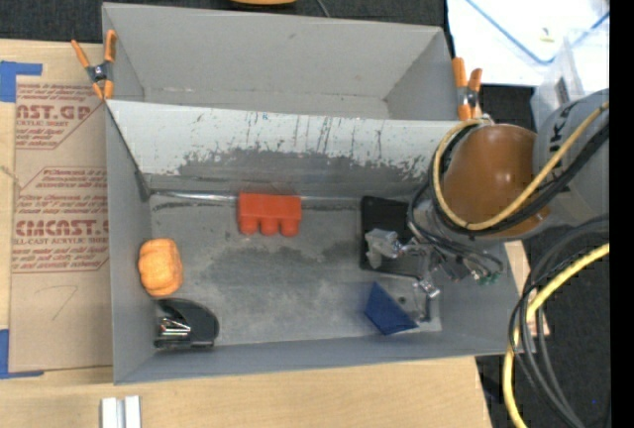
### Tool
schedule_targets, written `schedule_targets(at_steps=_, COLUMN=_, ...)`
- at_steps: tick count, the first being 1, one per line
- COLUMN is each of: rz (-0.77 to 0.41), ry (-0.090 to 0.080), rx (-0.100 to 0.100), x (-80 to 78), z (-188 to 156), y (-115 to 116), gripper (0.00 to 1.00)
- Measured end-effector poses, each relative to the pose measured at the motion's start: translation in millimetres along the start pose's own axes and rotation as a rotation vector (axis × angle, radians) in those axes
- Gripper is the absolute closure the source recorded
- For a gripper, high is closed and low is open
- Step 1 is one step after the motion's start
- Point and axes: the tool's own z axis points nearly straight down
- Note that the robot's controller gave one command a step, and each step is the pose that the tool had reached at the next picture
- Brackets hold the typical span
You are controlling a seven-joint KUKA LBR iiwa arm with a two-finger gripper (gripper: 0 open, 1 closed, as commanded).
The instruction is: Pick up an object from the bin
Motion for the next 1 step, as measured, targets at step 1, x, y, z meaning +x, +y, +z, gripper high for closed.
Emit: schedule_targets(at_steps=1, rz=-0.023, ry=-0.003, rx=0.0, x=1.0, z=-0.3, y=2.0, gripper=1.0)
